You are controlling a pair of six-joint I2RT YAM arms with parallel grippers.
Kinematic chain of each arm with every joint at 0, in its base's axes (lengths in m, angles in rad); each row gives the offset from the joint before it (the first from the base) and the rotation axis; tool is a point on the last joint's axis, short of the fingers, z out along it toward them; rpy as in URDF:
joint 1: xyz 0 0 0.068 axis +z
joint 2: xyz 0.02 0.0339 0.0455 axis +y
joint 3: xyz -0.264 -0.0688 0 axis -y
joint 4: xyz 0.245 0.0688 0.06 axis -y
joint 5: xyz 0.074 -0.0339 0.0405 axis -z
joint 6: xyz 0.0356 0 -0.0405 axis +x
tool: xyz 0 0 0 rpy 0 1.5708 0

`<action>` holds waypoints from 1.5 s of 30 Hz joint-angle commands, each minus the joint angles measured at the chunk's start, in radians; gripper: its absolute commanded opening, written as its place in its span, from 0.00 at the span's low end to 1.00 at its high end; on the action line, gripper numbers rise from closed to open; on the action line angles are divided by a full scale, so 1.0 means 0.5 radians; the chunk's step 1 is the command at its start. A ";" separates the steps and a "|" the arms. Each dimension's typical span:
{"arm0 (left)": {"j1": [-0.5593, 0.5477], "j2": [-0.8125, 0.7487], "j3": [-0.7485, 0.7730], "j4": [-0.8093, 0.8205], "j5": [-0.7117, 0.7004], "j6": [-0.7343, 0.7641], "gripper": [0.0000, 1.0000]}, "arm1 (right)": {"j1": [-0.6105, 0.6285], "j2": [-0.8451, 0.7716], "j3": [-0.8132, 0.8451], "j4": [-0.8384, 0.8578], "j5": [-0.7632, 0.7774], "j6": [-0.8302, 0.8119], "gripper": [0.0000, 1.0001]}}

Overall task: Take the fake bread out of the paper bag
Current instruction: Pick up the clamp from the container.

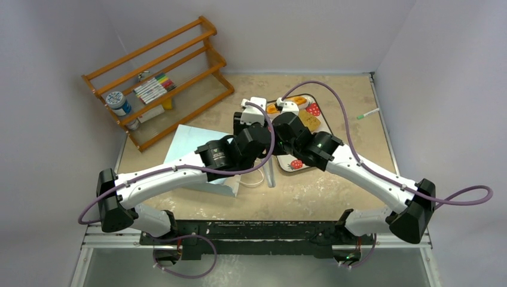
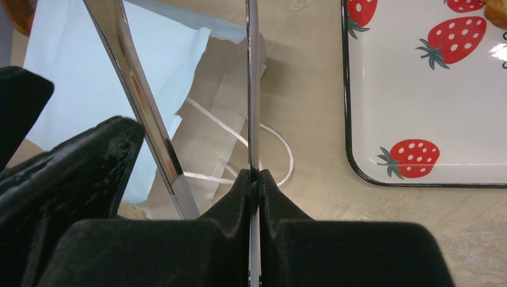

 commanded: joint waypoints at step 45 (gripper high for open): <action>0.015 -0.566 -0.261 -0.496 -0.500 -0.532 0.00 | 0.043 -0.359 -0.020 -0.336 0.385 0.258 0.00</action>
